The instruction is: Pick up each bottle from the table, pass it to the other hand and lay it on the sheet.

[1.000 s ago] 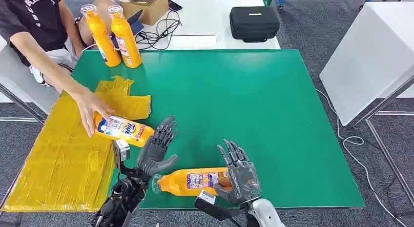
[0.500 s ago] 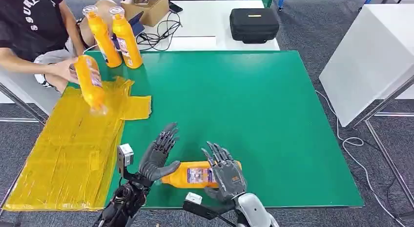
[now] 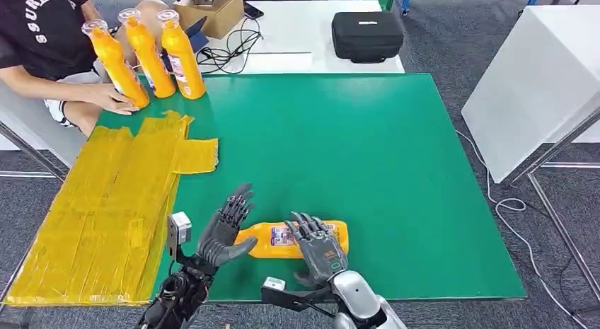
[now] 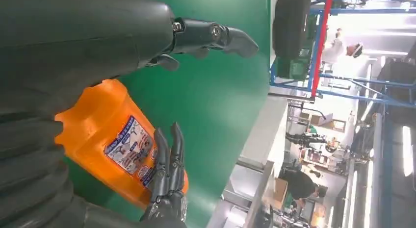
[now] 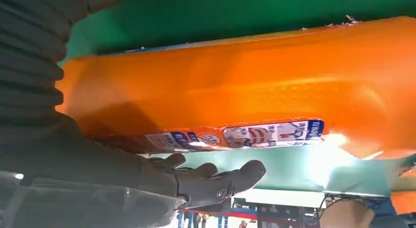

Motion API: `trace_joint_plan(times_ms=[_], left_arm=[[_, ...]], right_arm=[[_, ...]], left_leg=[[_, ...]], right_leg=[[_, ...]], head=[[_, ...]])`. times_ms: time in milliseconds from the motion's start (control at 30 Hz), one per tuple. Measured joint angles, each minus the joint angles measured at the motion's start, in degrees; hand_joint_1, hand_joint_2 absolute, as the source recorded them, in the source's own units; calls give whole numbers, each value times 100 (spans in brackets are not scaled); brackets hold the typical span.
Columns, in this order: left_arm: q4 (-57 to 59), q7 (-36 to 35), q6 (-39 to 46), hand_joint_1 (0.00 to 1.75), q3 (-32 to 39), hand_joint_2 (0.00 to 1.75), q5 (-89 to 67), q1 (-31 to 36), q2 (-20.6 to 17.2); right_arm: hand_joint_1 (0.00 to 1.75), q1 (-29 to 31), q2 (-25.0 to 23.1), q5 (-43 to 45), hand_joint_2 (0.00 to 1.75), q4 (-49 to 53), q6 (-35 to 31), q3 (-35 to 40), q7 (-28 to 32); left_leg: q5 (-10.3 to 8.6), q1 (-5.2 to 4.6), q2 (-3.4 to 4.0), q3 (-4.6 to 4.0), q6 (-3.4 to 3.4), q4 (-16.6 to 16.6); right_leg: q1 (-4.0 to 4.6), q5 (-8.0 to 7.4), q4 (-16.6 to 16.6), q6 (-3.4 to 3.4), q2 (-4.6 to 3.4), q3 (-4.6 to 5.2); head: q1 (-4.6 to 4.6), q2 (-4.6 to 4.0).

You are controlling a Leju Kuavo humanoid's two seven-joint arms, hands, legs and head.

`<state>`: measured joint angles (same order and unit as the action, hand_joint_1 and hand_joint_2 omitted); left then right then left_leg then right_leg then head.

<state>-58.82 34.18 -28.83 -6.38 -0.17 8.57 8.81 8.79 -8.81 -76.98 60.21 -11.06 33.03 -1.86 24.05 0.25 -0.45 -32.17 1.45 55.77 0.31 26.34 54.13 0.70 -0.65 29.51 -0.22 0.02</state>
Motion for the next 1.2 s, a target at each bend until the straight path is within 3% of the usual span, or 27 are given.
trace_joint_plan(times_ms=[367, 733, 1200], left_arm=[[0, -118, -2, 0, 153, 175, -61, -25, 2], [2, -229, 5, 0, 243, 175, -59, -139, 0], [4, -271, 15, 0, 251, 175, -48, -149, -9]], right_arm=[[0, 69, -61, -65, 175, -89, 76, 28, -223], [0, -117, -116, -273, 175, 203, 208, -328, -859], [0, -326, -87, -441, 175, 551, 232, -746, -1097]], left_leg=[[-1, 1, 3, 42, -1, -2], [-1, 1, -5, 39, -1, -2], [-1, -9, -8, 27, 1, -1]], right_leg=[[1, -1, 0, -1, -2, -37], [-1, 1, 0, -1, 3, -30], [-16, 0, 0, 0, 4, -29]], head=[[0, 0], [0, 0], [-2, 0]])
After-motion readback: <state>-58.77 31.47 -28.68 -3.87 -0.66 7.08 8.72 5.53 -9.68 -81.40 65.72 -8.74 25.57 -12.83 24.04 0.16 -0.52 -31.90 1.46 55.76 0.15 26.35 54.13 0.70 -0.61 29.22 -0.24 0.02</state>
